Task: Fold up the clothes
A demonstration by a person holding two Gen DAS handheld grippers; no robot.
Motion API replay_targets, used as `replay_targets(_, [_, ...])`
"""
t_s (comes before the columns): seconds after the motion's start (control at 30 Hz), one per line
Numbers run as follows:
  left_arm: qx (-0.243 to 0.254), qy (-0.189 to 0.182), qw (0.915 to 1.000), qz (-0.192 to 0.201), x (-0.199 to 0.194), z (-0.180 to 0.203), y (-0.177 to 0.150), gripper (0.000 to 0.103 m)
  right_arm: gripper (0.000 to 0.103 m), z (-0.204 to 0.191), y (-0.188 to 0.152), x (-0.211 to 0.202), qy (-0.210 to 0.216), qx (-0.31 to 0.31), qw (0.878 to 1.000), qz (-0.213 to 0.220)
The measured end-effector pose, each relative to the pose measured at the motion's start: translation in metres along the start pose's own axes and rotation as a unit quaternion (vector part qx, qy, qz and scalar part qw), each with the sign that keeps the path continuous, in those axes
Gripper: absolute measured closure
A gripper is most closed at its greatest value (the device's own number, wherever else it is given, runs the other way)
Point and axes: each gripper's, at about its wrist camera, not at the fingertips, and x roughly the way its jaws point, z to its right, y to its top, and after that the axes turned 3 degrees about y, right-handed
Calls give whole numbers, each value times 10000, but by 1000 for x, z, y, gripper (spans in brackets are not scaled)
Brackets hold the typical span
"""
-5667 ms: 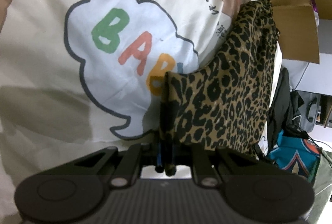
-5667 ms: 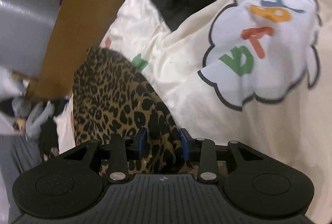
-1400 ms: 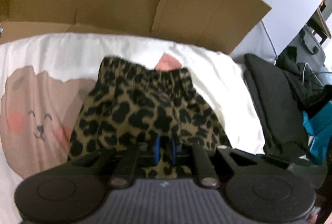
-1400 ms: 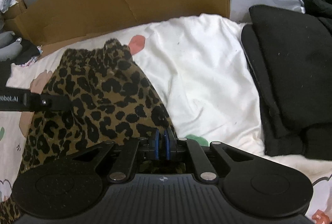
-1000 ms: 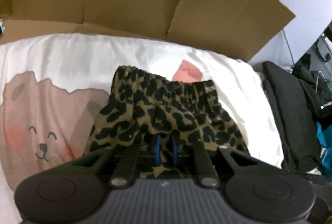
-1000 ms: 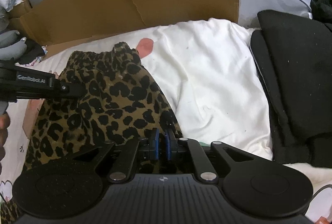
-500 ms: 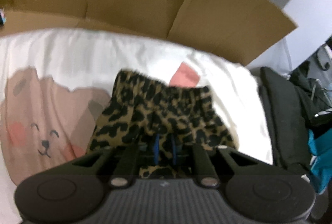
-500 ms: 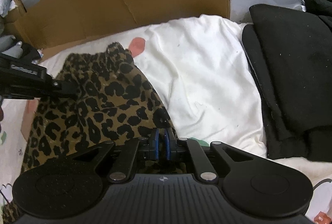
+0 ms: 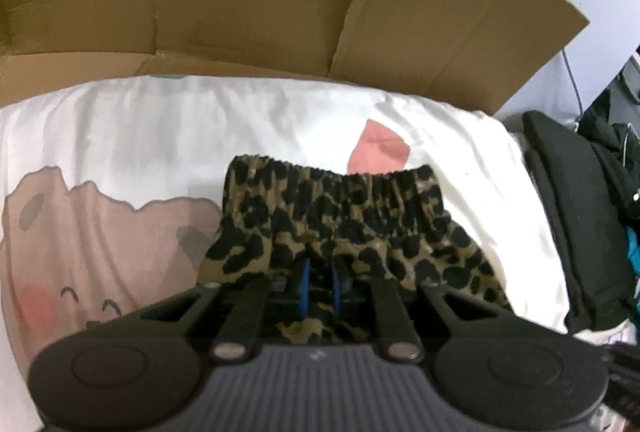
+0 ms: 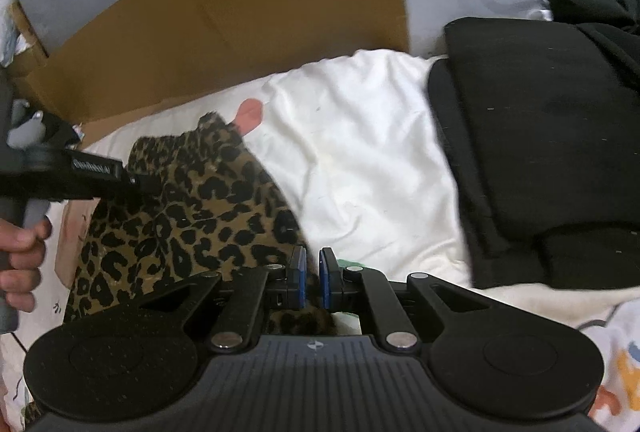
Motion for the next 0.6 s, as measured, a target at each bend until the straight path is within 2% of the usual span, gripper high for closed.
replay_targets(0.17, [-23,-31,10000,-87,0,-1,2,91,91,19,-13,-25,162,253,9995,-85])
replay_targets(0.23, [-38,-55,9999,-119,-7,-2,0,87,90,25,-22,-35,215,315,9991,-164])
replay_targets(0.4, [-100,-136,9997,-185,-32,-9,-9,74,90,40,-45,-55,287,383,9979,-432])
replay_targets(0.47, [-125,-168,9996,-212,-42,-11,-13,58,90,46,-53,-62,345,447,9969,-543])
replay_targets(0.5, [-137,-184,9995,-225,-47,-12,-14,55,89,46,-57,-64,376,461,9965,-593])
replay_targets(0.53, [-150,-200,9994,-238,-52,-13,-16,53,87,47,-61,-67,387,452,9961,-649])
replay_targets(0.57, [-162,-217,9993,-251,-57,-15,-18,52,72,46,-64,-70,378,430,9960,-692])
replay_targets(0.6, [-173,-224,9992,-268,-62,-16,-21,52,62,45,-68,-73,365,398,9960,-707])
